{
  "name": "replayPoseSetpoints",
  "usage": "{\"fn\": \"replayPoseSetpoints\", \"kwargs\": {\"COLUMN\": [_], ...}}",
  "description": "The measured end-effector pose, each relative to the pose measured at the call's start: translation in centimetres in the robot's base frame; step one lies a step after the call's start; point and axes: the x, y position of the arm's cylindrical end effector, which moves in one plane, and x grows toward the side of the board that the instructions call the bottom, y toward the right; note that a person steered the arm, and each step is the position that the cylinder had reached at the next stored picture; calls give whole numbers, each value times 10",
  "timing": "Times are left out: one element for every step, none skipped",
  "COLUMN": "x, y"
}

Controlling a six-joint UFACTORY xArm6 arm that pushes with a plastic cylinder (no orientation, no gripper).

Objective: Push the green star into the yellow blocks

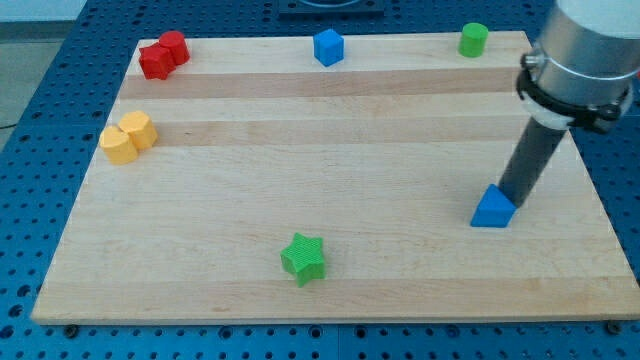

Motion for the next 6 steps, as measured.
{"fn": "replayPoseSetpoints", "kwargs": {"x": [-21,-73,-98,-137,-167,-186], "y": [-25,-101,-212,-303,-372,-435]}}
